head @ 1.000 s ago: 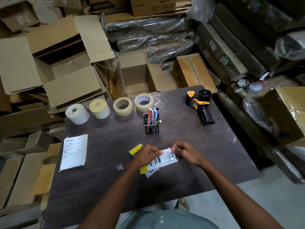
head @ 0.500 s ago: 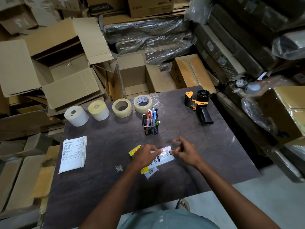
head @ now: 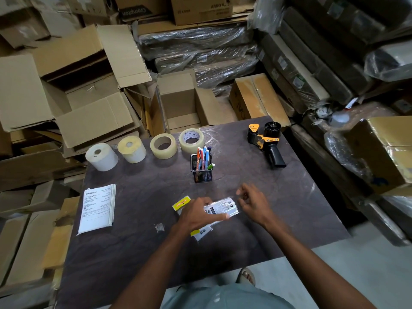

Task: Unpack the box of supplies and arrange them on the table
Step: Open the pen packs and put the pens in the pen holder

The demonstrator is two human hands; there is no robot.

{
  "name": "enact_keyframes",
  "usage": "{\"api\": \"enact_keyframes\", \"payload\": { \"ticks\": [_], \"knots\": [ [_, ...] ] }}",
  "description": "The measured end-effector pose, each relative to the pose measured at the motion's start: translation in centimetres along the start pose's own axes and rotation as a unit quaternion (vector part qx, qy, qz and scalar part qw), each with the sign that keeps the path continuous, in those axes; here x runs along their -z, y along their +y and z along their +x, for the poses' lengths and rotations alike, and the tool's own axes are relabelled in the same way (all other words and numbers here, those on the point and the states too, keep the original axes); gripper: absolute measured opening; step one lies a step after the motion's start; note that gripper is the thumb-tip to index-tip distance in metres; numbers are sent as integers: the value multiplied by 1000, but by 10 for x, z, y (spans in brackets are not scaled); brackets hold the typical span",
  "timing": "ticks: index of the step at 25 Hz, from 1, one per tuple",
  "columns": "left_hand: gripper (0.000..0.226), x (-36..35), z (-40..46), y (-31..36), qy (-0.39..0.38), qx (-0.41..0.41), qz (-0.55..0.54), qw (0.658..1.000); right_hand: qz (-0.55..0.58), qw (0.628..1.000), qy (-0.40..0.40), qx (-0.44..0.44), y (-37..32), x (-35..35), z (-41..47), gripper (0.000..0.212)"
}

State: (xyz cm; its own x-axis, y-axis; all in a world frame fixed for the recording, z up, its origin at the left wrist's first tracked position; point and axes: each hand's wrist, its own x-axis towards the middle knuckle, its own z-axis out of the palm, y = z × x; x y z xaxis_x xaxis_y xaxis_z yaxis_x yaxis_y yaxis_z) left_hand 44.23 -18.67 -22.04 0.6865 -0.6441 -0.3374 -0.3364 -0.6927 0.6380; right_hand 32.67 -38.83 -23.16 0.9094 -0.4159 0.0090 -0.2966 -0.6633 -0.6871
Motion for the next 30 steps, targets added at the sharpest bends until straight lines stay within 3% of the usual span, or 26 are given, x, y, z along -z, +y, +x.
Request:
{"api": "enact_keyframes", "payload": {
  "ticks": [4, 8, 13, 15, 18, 20, 24, 30],
  "knots": [
    [55, 4, -7, 4, -24, -30, 72, 997, -48, 999, 5, -8, 1, -6, -4, 11],
    [49, 0, -5, 4, -9, -32, 87, 996, 15, 998, -37, -55, -7, -5, -6, 24],
    [61, 8, 3, 22, -33, -31, 112, 993, 129, 981, 10, -145, -14, -13, -9, 26],
    [74, 11, 9, 25, -71, -12, 10, 997, 226, 953, 17, -200, -12, -20, -5, 28],
    [75, 18, 14, 24, -100, 15, -175, 979, 381, 877, -11, -294, -4, -30, -1, 30],
    [63, 24, 11, 31, -119, 7, -198, 973, 423, 839, -26, -342, -3, -30, -1, 35],
    [50, 21, 0, 49, -150, -61, -248, 955, 428, 819, -43, -379, -10, -31, -1, 45],
    [51, 10, -8, 52, -53, -40, -385, 921, 499, 746, -31, -439, -13, -33, 10, 23]
  ]
}}
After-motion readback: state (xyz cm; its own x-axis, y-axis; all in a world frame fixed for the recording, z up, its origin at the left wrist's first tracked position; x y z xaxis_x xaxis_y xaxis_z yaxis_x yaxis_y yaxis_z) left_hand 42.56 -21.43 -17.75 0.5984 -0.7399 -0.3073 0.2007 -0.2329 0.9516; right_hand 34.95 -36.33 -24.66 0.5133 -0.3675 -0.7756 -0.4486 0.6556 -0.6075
